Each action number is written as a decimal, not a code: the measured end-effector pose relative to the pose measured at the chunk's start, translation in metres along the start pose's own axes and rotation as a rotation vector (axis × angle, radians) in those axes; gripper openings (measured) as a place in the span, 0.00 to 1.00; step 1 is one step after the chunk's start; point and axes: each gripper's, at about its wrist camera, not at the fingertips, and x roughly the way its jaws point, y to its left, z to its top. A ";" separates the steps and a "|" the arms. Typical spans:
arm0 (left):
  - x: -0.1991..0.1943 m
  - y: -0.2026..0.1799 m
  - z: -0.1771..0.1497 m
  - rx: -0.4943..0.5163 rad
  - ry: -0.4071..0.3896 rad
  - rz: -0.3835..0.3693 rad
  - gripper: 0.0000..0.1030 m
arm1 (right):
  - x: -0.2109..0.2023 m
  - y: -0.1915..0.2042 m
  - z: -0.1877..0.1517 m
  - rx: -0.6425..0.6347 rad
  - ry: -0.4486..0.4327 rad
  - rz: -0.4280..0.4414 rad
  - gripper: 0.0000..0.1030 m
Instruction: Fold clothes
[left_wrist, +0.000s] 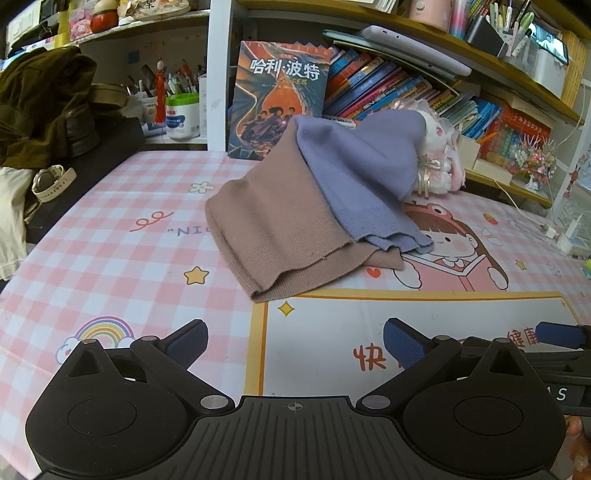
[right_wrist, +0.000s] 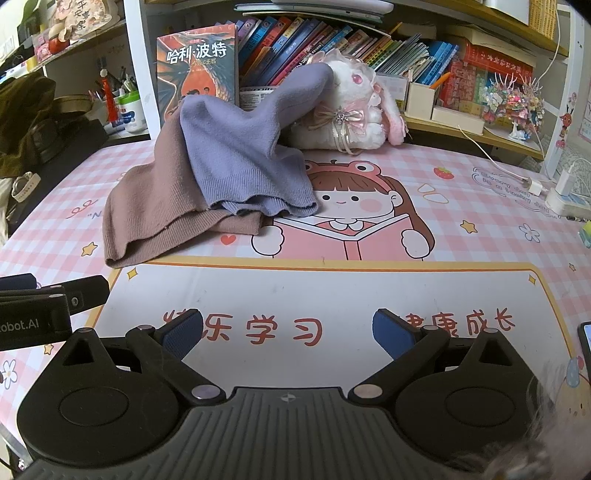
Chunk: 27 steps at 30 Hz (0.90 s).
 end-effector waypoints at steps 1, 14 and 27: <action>0.000 0.000 0.000 0.000 0.000 0.000 1.00 | 0.000 0.000 0.000 0.000 0.000 0.000 0.96; 0.001 0.000 0.000 -0.002 0.002 0.006 1.00 | 0.001 -0.001 -0.001 0.000 0.004 0.001 0.96; 0.003 0.000 0.002 -0.005 0.004 -0.002 1.00 | 0.003 -0.001 0.000 0.001 0.009 0.002 0.96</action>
